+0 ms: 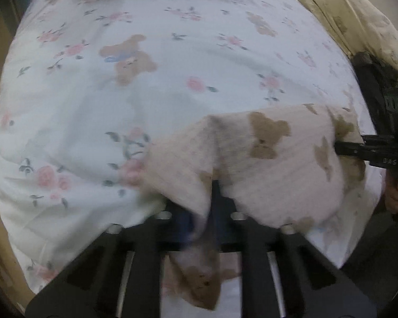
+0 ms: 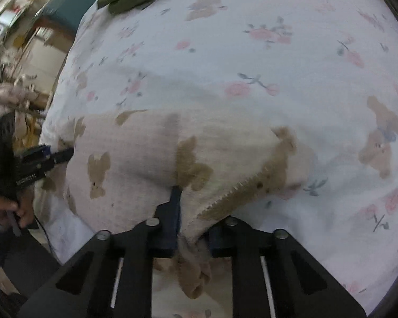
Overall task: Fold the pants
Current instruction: 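Grasp the bundle with both grippers and place it on the green clothes stack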
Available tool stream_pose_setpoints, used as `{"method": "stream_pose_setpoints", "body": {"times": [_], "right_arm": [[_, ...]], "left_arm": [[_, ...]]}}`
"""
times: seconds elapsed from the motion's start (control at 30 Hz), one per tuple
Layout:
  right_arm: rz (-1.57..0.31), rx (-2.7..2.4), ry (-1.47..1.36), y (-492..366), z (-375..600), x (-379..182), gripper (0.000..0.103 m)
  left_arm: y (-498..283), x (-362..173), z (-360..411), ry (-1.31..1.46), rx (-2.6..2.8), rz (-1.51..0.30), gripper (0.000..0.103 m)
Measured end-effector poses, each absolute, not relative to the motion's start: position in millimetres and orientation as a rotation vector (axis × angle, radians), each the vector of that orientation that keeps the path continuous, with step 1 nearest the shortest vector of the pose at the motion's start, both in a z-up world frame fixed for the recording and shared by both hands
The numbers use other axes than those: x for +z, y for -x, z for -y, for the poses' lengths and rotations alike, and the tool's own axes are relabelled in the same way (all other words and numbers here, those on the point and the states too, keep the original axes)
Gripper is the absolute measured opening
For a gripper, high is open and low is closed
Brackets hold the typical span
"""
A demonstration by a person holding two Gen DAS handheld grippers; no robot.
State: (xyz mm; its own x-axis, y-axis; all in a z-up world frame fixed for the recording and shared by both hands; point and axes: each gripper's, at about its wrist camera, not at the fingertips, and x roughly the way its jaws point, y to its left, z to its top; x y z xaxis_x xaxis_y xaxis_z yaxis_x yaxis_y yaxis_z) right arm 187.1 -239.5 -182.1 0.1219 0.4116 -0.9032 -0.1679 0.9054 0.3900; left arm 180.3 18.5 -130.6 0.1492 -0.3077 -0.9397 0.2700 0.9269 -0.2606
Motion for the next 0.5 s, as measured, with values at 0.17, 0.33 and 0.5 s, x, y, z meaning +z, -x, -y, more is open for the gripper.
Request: {"method": "stream_pose_setpoints", "body": {"times": [0.17, 0.33, 0.5], "right_arm": [[-1.264, 0.439, -0.264, -191, 247, -146, 0.009], [-1.100, 0.467, -0.293, -203, 247, -96, 0.009], [-0.978, 0.498, -0.274, -254, 236, -41, 0.009]], "left_arm": [[-185, -101, -20, 0.073, -0.439, -1.293, 0.005], [-210, -34, -42, 0.165, -0.426, -1.157, 0.005], [-260, 30, -58, 0.148, -0.399, -1.050, 0.005]]}}
